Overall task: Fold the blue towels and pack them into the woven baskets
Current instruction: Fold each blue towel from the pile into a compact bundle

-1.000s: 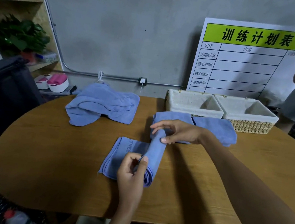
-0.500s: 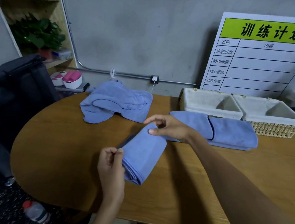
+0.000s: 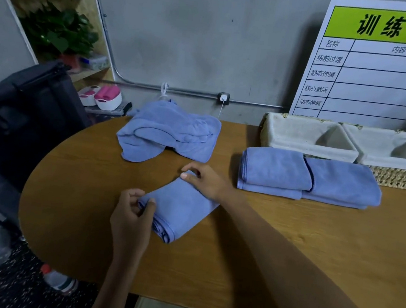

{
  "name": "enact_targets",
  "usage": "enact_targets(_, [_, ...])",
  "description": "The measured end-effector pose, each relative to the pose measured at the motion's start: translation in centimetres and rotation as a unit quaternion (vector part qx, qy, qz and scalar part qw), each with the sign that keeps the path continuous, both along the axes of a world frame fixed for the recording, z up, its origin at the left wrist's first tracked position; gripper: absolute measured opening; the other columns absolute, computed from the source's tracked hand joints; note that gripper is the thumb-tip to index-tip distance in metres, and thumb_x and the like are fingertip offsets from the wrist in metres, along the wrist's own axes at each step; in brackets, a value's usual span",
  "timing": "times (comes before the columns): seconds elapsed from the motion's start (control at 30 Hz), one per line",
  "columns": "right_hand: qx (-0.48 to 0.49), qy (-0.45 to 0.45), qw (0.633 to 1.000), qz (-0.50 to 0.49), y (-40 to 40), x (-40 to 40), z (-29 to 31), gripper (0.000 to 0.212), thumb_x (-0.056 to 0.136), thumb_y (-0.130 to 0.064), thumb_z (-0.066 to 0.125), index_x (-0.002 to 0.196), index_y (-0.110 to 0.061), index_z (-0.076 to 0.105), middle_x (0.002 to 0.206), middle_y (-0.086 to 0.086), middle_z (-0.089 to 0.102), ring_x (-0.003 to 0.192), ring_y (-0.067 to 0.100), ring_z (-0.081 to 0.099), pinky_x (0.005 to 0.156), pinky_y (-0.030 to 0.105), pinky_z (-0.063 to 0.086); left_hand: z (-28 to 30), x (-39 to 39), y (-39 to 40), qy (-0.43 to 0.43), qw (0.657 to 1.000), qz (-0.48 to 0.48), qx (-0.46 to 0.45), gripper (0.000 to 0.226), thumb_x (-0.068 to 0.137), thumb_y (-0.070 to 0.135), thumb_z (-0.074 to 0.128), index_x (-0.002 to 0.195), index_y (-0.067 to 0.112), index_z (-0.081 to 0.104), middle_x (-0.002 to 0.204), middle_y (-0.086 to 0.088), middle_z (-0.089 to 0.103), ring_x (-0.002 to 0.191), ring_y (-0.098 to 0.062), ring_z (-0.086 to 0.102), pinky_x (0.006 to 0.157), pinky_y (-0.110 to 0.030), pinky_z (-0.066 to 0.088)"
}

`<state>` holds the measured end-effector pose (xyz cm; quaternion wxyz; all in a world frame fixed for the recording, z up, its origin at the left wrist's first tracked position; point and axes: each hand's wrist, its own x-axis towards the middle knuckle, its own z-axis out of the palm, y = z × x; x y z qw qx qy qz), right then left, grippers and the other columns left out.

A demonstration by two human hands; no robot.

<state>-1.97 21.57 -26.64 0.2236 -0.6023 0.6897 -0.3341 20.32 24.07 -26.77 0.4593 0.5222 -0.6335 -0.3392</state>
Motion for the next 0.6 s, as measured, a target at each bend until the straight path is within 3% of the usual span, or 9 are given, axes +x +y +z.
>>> enact_targets(0.1, [0.008,0.05,0.998,-0.039,0.1,0.6,0.4,0.029,0.094,-0.053,0.054,0.104,-0.029,0.067,0.102,-0.009,0.068,0.095,0.012,0.061,0.086,0.043,0.052,-0.6,0.3,-1.1,-0.056,0.998,-0.002,-0.029,0.018,0.092,0.014,0.069,0.108,0.016,0.062,0.091,0.008,0.061,0.083,-0.011,0.06,0.062,-0.017,0.038])
enact_targets(0.23, [-0.004,0.099,0.99,-0.101,1.1,1.7,0.2,0.034,0.096,-0.055,0.049,0.1,-0.026,0.064,0.098,-0.002,0.068,0.09,0.02,0.062,0.077,0.041,0.053,-0.6,0.4,-1.3,-0.19,0.976,-0.023,-0.101,0.023,0.093,0.012,0.064,0.115,0.018,0.064,0.11,0.003,0.06,0.097,-0.016,0.058,0.065,-0.024,0.042])
enact_targets(0.33, [-0.006,0.099,0.986,-0.136,2.2,2.2,-0.3,0.034,0.096,-0.056,0.048,0.102,-0.027,0.064,0.104,-0.003,0.067,0.092,0.021,0.062,0.078,0.04,0.053,0.3,-0.8,-0.2,-0.229,0.961,-0.062,-0.141,0.028,0.095,0.016,0.057,0.121,0.019,0.066,0.131,0.001,0.056,0.119,-0.019,0.055,0.087,-0.042,0.053])
enact_targets(0.47, [-0.013,0.086,0.983,-0.159,3.6,2.2,-0.1,0.036,0.092,-0.061,0.049,0.104,-0.03,0.063,0.105,-0.003,0.063,0.092,0.021,0.063,0.08,0.04,0.053,-0.5,-2.5,1.0,-0.312,0.925,-0.165,-0.141,0.058,0.098,0.052,0.024,0.138,0.026,0.057,0.152,0.004,0.045,0.143,-0.016,0.036,0.112,-0.05,0.037])
enact_targets(0.6, [-0.013,0.066,0.983,-0.171,5.4,1.4,-0.4,0.04,0.093,-0.057,0.052,0.121,-0.029,0.06,0.118,-0.004,0.063,0.103,0.019,0.062,0.085,0.04,0.053,-2.1,-1.8,0.2,-0.355,0.903,-0.197,-0.138,0.064,0.096,0.055,0.008,0.147,0.039,0.042,0.162,0.014,0.027,0.153,-0.009,0.011,0.12,-0.054,0.019])
